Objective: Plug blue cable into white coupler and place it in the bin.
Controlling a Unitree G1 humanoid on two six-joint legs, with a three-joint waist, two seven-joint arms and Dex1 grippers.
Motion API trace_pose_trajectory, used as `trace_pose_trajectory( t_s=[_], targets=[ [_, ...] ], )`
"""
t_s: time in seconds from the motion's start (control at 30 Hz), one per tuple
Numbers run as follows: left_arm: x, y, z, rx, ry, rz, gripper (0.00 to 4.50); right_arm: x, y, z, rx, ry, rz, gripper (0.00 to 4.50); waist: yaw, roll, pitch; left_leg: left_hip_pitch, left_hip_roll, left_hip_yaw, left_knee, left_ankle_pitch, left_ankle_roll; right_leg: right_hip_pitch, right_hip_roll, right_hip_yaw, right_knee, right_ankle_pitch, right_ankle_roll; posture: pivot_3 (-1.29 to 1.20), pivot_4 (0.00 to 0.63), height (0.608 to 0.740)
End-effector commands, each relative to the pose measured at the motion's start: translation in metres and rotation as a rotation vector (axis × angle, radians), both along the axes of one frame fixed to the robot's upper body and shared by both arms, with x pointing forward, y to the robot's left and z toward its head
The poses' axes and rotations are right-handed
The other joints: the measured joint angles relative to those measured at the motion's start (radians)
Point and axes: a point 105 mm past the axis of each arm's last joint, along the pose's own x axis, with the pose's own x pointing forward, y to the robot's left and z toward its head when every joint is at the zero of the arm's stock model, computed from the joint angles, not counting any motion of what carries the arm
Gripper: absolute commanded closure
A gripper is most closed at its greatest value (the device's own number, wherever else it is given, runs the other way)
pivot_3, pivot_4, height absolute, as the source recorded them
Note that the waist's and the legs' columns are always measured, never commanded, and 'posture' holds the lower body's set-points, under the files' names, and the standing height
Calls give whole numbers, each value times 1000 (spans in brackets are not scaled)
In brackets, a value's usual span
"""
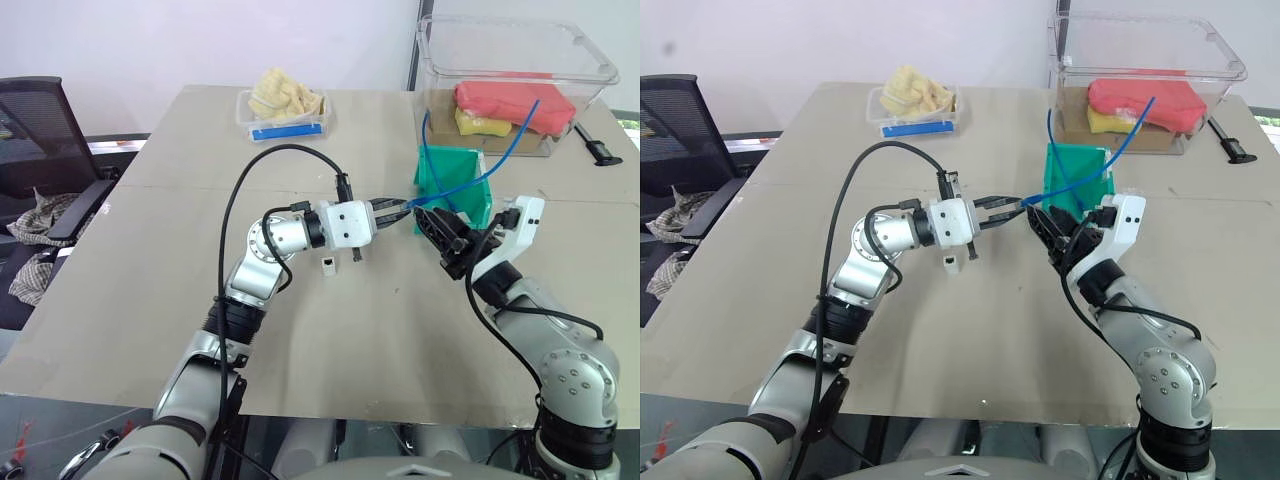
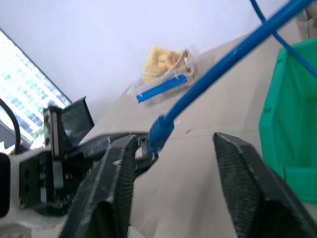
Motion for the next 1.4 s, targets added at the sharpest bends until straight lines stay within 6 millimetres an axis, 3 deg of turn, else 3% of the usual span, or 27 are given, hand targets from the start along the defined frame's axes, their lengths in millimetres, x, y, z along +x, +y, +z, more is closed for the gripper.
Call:
trace_pose_trajectory(
  t_s=[0.03, 0.4, 0.57, 0.6, 0.87, 1.03, 1.17, 1.3, 1.4],
  targets=[
    [-3, 0, 9, -28, -32, -17, 4500, -2, 4, 11, 41, -47, 20, 2060, -6, 0, 0, 0, 0, 0, 0, 0, 0, 0, 0, 0, 0, 0, 0, 0, 150, 740],
    [-15, -3, 3, -42, -14, -47, 4500, 3, 13, 14, 60, -53, 75, 2060, -18, 0, 0, 1, 0, 0, 0, -1, 2, -2, 1, 1, 3, 0, 0, 0, 150, 740],
    [-18, -3, 5, -50, -16, -50, 4500, 2, 16, 14, 55, -48, 118, 4279, -17, 0, 0, 0, 0, 0, 0, -1, 2, -2, 0, 1, 3, 0, 0, 0, 150, 740],
    [-19, -3, 5, -50, -16, -50, 4500, 1, 17, 13, 53, -46, 127, 4461, -17, 0, 0, 0, 0, 0, 0, -1, 2, -2, 0, 1, 3, 0, 0, 0, 150, 740],
    [-19, -4, 9, -73, 20, -54, 4500, -3, 23, 9, 47, -26, 177, 4461, -17, 0, 0, 0, 0, 0, 0, -2, 3, -2, 0, 1, 3, 0, 0, 0, 150, 740],
    [-14, 10, 9, -171, 276, -32, 2258, 0, 9, 13, 71, -34, 128, 4500, -19, 0, 0, 0, 0, 0, 0, -2, 3, -2, 0, 1, 3, 0, 0, 0, 150, 740],
    [-6, 44, 10, -201, 509, -10, 478, -3, -4, 12, 67, -29, 98, 4500, -21, 0, 0, 1, 1, 0, 0, -2, 3, -2, 1, 1, 4, 0, 0, 0, 150, 740],
    [-6, 91, -10, -109, 708, 24, 478, -6, -17, 7, 62, -16, 64, 4500, -33, 1, 0, 1, 2, 0, 0, -2, 4, -2, 2, 1, 4, 0, 0, 0, 150, 740],
    [-10, 105, -26, -29, 773, 36, 478, -8, -21, 3, 56, -5, 51, 4500, -37, 1, 0, 1, 2, 1, 0, -2, 4, -2, 2, 1, 4, 0, 0, 0, 150, 740]
  ],
)
